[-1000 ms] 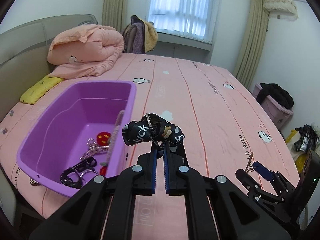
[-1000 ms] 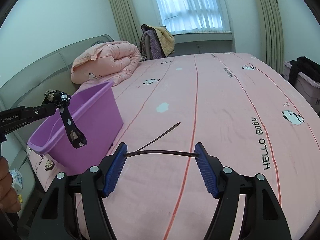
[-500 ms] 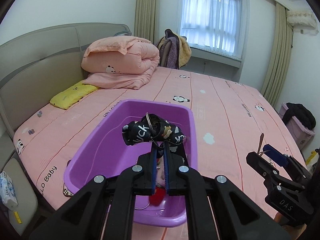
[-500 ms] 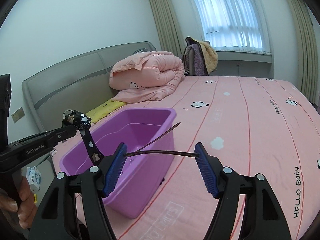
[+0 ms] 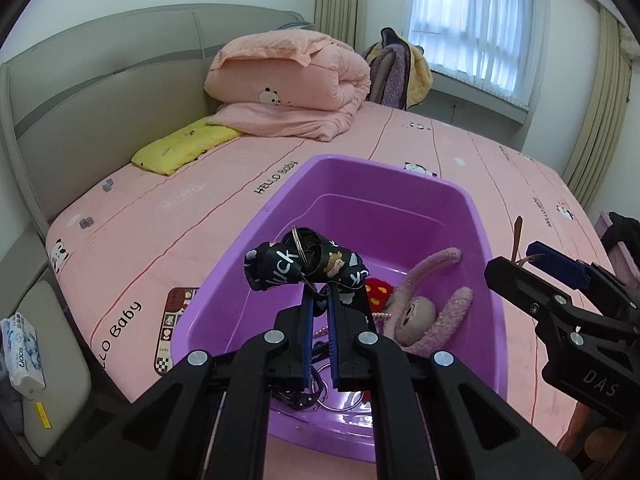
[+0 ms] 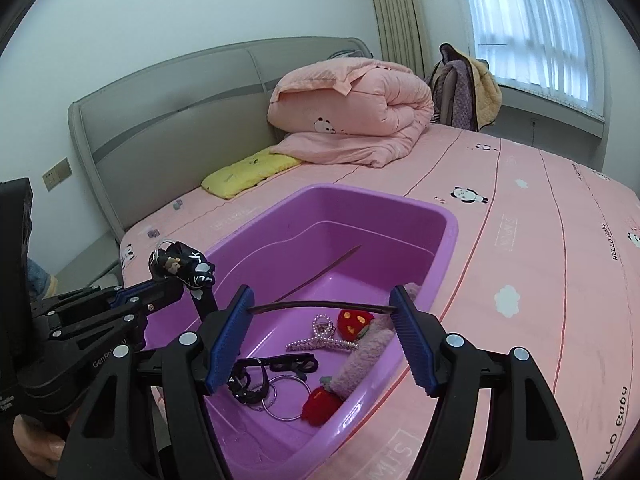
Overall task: Organize jewelry
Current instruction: 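Carry the lanyard in left tool and bobby pin in right tool over the tub, then open left tool to drop the lanyard while right tool drops the bobby pin into the tub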
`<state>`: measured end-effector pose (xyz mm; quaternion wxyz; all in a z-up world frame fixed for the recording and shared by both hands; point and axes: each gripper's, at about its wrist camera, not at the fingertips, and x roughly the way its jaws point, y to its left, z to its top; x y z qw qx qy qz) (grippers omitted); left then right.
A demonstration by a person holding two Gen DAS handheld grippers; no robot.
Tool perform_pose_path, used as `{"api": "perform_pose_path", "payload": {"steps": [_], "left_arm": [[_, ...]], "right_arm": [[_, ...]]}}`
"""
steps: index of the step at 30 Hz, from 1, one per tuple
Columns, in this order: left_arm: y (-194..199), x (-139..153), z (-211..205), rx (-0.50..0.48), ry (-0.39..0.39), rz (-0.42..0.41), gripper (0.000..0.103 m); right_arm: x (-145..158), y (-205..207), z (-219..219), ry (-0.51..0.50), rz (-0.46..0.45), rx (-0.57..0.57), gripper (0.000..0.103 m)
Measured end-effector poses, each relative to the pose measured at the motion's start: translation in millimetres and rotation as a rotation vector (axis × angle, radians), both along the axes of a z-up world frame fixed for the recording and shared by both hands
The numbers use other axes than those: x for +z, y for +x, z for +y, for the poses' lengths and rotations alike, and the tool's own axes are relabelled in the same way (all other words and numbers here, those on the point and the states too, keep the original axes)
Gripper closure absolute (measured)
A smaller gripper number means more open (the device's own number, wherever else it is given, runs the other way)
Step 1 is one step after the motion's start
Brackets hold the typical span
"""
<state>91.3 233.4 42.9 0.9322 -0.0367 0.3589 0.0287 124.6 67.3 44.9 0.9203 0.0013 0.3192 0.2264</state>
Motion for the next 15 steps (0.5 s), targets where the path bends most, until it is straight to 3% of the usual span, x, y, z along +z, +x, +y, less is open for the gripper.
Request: {"api": "perform_pose_path", "payload": {"steps": [11,15], "left_arm": [[18,-34,8,0.035,-0.017,0.089,0.094],[19,-39,10,0.047,-0.006,0.097,0.088]], "right_arm": [[-32,37,27,-0.077,0.117,0.007,0.036],[-35,39,30,-0.099,0.12,-0.005,0.035]]}}
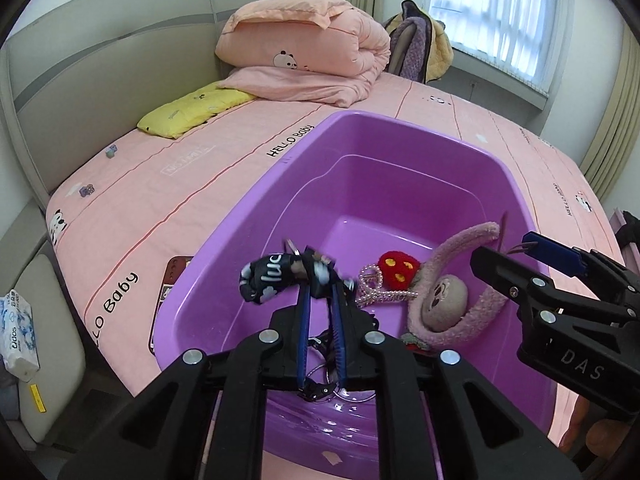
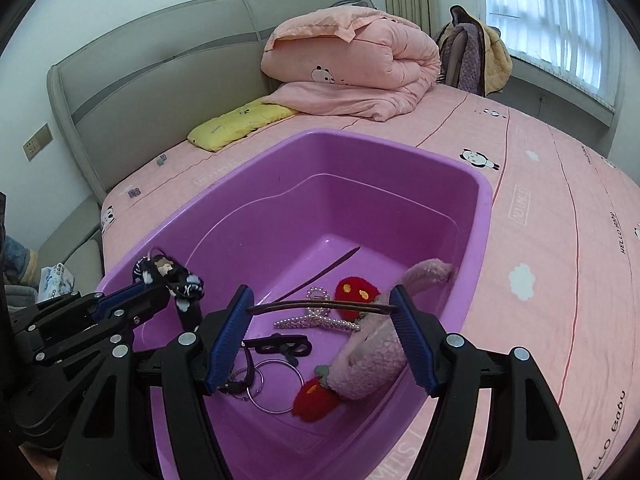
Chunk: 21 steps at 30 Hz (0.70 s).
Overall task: Organize jewelry
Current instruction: 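Open left tool to drop the lanyard while right tool drops the bobby pin into the tub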
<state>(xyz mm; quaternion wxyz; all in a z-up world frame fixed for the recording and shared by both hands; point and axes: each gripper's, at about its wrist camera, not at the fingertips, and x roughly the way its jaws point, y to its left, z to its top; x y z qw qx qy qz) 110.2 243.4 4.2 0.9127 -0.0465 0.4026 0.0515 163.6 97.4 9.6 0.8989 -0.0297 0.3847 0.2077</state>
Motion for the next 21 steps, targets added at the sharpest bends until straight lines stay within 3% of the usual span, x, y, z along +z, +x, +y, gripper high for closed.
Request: {"api": "perform_pose_path", "payload": {"steps": [2,3,4,7,15,21], "left_arm": [[-2,0,0,0.005,0.012,-0.006,0.079],[-3,1,-1,0.009,0.02,-0.011,0.063],[-4,2,0,0.016,0.027,-0.018,0.039],[-9,7,4,0.044,0.024,-0.048,0.021],[-9,11,11,0.09,-0.012,-0.024,0.007],[-9,10,14,0.126,-0.004,0.003,0.007]], "right_arm": [[-1,1,1,-0.016,0.0,-0.011,0.034],[-1,1,0,-0.02,0.004,-0.016,0.031],[-1,2,-1,-0.02,0.008,-0.023,0.031],[-1,3,-7,-0.003,0.018,-0.046,0.03],[2,3,-20,0.007,0.02,-0.072,0.03],[2,2,-24,0.006,0.02,-0.079,0.03]]}}
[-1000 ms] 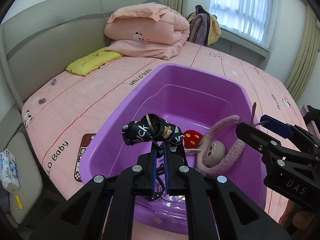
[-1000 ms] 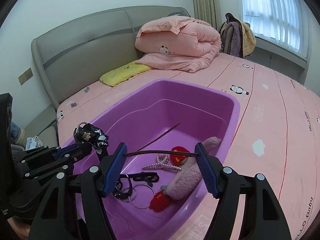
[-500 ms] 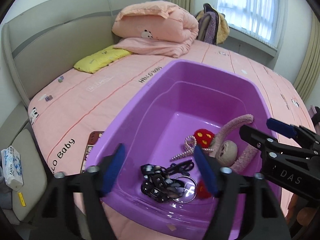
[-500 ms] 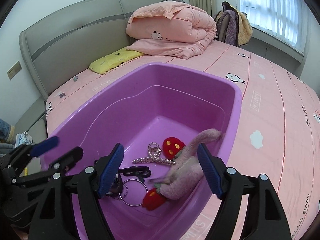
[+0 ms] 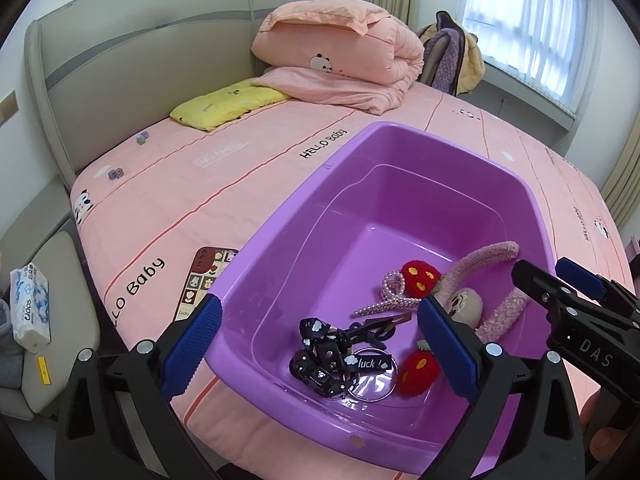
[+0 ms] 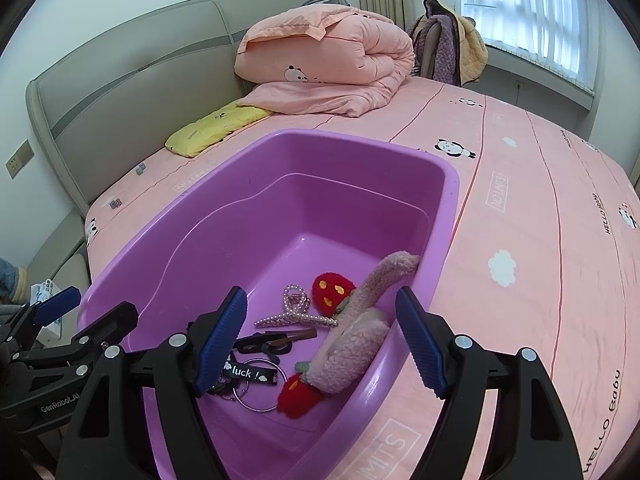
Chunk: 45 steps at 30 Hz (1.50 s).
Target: Organize jewelry
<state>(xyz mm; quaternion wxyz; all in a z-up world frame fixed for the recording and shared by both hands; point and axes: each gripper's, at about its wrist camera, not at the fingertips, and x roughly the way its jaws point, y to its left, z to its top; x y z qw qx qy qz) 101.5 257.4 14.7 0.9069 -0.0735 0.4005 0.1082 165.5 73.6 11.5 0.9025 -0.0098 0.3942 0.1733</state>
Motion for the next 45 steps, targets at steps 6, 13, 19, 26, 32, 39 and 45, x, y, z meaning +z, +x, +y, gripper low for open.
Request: {"api": "perform_pose_path", "payload": {"steps": [6,13,19,26,32,39,45], "left_arm": [[-2,1,0,0.043,0.016,0.018,0.007],[-3,3,2,0.05,0.014,0.03,0.007],[-5,5,4,0.059,0.014,0.028,0.007],[-6,7,4,0.056,0.011,0.026,0.007],[-7,9,3,0.055,0.015,0.022,0.007],[-6,12,2,0.05,0.027,0.019,0.007],[-6,13,1,0.04,0.03,0.018,0.007]], "right_arm": [[-1,-3,-1,-0.006,-0.001,0.0,0.03],[-1,-5,-1,0.001,0.0,0.001,0.03],[0,-8,-1,-0.002,-0.004,0.002,0.03],[-1,-10,-2,0.0,-0.003,0.001,0.03],[-1,-12,-3,-0.001,-0.005,0.002,0.03],[-1,-12,-3,0.0,-0.005,0.0,0.03],[-1,-12,-2,0.002,-0.006,0.002,0.03]]}}
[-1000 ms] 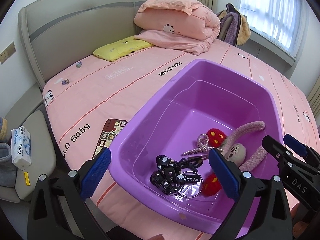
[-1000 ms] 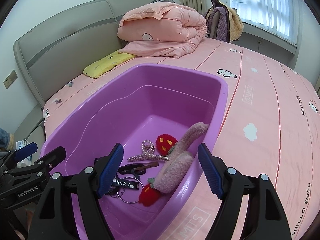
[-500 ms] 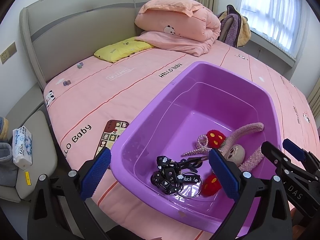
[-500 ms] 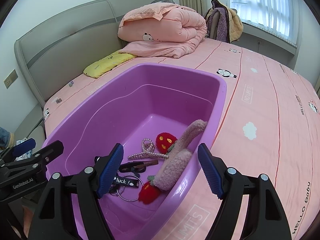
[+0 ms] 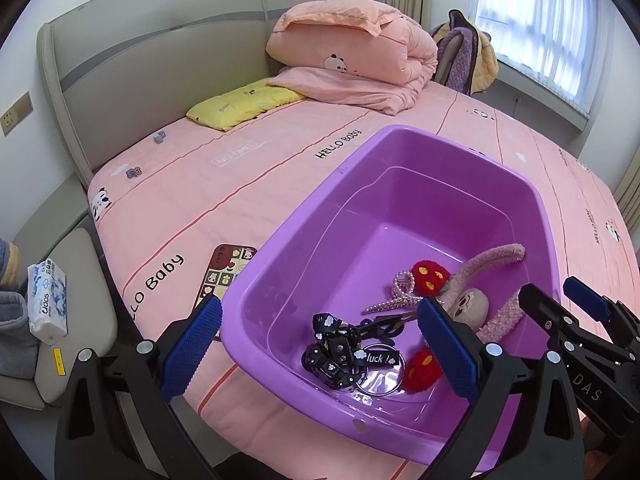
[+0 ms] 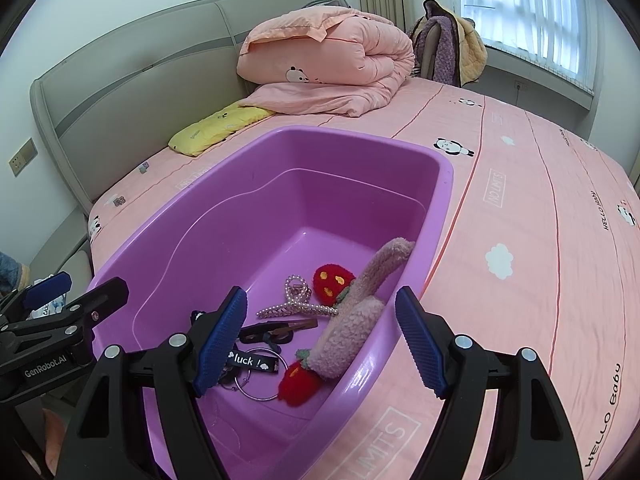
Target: Organize jewelry
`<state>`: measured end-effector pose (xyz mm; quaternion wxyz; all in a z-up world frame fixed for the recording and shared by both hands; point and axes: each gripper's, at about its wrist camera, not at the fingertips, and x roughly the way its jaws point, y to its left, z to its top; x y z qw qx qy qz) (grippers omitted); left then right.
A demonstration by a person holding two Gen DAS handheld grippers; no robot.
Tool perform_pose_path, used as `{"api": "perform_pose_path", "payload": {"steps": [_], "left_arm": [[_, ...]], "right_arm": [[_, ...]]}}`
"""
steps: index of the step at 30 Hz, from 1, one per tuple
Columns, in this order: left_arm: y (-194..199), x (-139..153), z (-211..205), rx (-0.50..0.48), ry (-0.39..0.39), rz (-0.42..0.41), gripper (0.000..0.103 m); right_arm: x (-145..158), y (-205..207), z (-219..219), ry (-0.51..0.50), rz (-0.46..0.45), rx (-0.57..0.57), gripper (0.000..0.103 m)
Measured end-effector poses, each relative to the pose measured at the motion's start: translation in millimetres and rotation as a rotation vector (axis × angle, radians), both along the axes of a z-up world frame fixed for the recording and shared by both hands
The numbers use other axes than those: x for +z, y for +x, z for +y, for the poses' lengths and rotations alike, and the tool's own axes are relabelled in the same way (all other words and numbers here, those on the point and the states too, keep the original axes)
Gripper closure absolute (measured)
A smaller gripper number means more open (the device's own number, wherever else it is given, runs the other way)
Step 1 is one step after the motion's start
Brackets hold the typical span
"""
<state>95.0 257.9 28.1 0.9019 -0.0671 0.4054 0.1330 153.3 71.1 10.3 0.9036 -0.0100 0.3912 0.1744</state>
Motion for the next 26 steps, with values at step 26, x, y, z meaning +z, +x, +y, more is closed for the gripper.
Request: {"api": "perform_pose_path", "payload": {"steps": [26], "left_arm": [[5.3,-9.8,3.7,0.0,-0.017,0.045,0.007]], "right_arm": [[-2.0,-6.8,-2.9,0.008,0.014,-0.002,0.03]]}}
